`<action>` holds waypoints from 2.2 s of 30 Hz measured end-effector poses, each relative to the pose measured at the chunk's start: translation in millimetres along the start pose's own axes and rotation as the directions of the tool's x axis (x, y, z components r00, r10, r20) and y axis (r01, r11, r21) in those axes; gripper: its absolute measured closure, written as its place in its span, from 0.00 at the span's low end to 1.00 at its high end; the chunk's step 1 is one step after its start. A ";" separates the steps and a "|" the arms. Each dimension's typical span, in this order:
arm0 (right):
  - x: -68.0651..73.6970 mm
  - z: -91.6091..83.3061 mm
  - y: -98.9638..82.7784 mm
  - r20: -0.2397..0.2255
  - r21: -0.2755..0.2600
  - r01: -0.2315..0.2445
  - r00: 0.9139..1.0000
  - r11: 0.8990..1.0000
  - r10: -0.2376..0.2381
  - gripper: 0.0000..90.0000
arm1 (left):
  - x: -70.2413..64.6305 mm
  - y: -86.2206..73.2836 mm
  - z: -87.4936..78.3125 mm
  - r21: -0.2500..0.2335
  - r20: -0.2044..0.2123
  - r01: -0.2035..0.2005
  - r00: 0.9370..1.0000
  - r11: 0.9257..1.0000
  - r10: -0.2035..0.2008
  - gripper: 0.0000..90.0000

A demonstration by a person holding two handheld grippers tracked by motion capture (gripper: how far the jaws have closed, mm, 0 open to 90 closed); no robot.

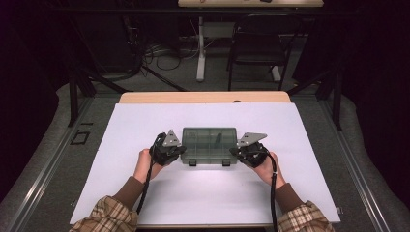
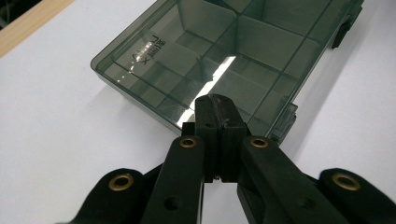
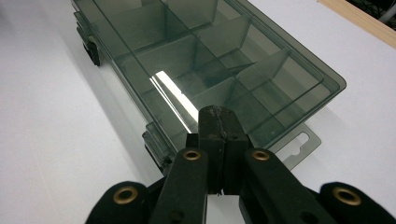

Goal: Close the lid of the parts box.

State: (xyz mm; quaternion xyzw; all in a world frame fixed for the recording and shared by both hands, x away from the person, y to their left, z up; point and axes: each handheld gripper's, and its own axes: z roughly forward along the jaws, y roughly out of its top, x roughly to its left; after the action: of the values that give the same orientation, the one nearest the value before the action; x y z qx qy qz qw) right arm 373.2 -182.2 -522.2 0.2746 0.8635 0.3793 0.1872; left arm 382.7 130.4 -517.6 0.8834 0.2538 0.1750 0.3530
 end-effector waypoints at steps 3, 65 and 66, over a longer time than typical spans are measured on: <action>0.6 -0.3 0.6 0.010 0.005 -0.003 1.000 1.000 0.003 0.96 | 0.9 -0.9 -0.4 -0.013 0.010 0.011 1.000 1.000 -0.011 0.90; 29.2 -79.3 -60.8 0.043 0.010 -0.154 0.987 0.988 0.154 0.00 | -33.1 -68.9 -64.7 0.014 -0.036 0.100 0.994 0.995 -0.099 0.00; 29.1 -80.3 -62.6 0.047 0.008 -0.162 0.986 0.987 0.161 0.00 | -33.3 -70.3 -65.2 0.016 -0.036 0.099 0.995 0.995 -0.098 0.00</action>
State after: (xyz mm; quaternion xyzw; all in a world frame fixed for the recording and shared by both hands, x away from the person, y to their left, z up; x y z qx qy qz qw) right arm 287.0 -243.7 -521.4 0.3534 0.8360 0.3817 0.1743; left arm 301.0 190.0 -527.0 0.8696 0.3047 0.1705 0.3491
